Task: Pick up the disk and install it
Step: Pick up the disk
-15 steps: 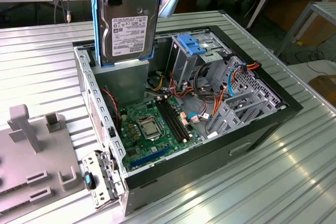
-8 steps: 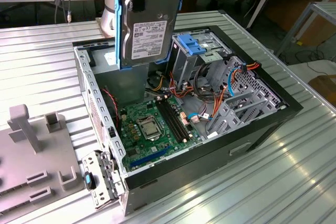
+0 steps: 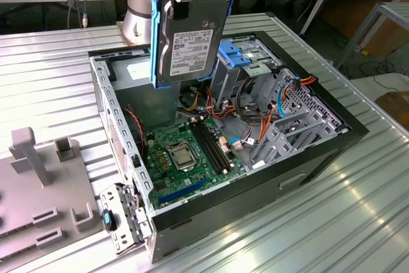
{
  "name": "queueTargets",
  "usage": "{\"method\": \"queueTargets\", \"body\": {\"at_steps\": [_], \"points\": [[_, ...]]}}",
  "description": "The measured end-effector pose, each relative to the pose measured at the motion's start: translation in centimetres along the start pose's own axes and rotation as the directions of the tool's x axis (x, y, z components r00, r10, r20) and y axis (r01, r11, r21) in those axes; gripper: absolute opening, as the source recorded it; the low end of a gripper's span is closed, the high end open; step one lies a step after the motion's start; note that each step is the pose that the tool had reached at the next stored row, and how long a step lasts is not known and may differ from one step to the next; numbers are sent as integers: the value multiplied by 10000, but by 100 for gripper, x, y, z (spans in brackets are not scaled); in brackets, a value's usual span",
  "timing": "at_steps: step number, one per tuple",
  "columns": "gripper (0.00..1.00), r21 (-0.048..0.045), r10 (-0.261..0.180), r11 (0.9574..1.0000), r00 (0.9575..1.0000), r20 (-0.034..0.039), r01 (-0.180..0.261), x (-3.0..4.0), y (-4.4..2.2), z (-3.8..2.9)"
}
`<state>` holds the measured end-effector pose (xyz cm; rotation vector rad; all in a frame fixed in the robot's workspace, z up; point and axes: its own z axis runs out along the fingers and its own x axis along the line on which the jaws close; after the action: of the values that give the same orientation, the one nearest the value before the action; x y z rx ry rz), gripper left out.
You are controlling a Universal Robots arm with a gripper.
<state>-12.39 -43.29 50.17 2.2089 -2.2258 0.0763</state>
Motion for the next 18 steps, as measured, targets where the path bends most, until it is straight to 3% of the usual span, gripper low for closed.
{"method": "queueTargets", "body": {"at_steps": [4,8,15,18], "points": [[37,-1,2,10000,10000,-1,-2,29,-135,29],[37,-1,6,10000,10000,-3,-6,68,-215,50],[37,-2,31,10000,10000,-4,-31,235,-244,100],[37,-2,34,10000,10000,-3,-34,244,-252,106]]}}
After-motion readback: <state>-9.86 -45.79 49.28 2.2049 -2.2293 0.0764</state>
